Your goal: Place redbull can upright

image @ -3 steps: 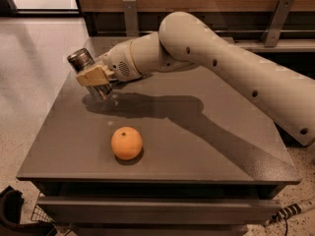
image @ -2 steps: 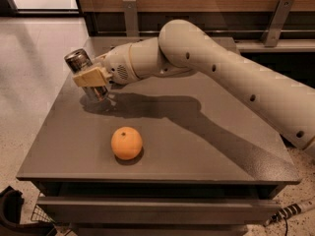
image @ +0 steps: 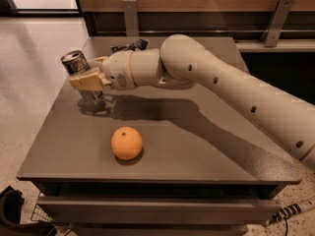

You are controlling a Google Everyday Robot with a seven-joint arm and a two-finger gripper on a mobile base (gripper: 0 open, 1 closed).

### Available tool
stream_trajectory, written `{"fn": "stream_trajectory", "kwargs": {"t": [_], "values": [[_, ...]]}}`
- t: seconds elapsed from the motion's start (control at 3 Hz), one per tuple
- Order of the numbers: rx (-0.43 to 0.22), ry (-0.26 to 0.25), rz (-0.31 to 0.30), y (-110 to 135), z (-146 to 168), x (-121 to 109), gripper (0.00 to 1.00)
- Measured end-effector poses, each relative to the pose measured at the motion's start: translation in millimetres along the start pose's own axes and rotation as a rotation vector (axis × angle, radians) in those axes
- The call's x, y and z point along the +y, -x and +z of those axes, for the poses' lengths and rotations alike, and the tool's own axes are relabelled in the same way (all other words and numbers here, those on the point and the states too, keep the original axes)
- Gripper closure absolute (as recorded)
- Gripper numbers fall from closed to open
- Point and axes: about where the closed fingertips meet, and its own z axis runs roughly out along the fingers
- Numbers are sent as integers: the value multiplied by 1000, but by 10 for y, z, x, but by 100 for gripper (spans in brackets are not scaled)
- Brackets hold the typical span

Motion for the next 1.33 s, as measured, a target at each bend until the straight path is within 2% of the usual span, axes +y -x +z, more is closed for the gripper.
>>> {"fn": "stream_trajectory", "kwargs": {"t": [0.33,1.0,1.33], "values": [[-36,-8,1,-105,-14,-14,100],[-86,-35,50,-313,-72,-105,97],[-86,-35,50,-295,-75,-105,74]]}}
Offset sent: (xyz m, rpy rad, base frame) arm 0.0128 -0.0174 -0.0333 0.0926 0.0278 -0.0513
